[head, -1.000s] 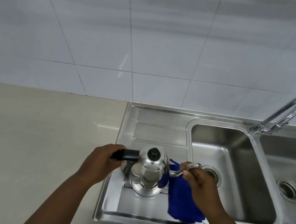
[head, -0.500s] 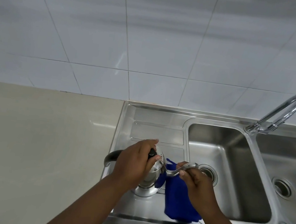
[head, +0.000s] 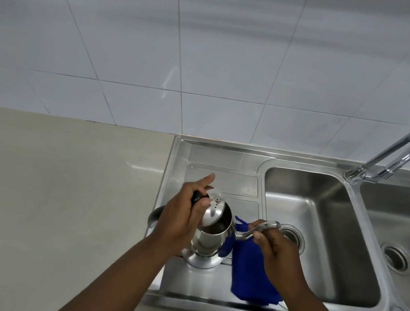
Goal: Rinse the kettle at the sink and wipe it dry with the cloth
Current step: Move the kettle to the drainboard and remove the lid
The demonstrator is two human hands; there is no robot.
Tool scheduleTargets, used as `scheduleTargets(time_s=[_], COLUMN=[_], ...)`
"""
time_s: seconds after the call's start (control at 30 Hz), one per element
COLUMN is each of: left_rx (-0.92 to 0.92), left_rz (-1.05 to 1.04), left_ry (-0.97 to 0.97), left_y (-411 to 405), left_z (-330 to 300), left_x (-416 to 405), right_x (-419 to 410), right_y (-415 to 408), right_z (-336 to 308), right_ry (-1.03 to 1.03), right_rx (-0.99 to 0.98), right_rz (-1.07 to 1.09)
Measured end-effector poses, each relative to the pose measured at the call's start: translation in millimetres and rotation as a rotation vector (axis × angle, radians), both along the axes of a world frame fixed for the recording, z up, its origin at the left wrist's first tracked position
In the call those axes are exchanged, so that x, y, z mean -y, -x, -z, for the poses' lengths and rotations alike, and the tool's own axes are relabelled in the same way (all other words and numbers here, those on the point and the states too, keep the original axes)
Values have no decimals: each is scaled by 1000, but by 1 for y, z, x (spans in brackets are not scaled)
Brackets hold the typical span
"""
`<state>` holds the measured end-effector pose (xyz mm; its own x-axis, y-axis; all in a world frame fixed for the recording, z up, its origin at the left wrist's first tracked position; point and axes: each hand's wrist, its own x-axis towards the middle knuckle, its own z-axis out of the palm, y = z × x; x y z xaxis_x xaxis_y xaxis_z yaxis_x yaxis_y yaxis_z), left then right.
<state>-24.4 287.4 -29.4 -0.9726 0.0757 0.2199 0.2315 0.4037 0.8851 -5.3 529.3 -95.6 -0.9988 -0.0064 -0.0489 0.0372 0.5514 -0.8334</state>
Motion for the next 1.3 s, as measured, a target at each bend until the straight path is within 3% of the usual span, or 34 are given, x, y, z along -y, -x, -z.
scheduleTargets(time_s=[0.1,0.2,0.33,0.53,0.83,1.07,1.2,1.3], left_rx=[-78,-110,50,251,272,258,160,128], left_rz=[-108,-267,-410,-389,-371,-351,-317,-147], left_ry=[-86,6,89,147,247,303,136,96], left_y=[-2,-8,-24,-41,-48,-48,-40,-29], left_z=[-8,5,50,106,133,122,86,54], left_x=[28,71,125,162,172,172,149,121], right_x=[-1,-1,1,1,6,6,4,3], right_y=[0,1,0,0,0,1,0,0], right_z=[-1,-3,-9,-5,-12,-8,-6,-6], right_ry=[4,-36,-63,-64,-32,-55,-64,-62], right_rx=[-5,-12,-101,-105,-153,-76,-94,-103], right_rz=[0,-12,-49,-54,-47,-57,-55,-44])
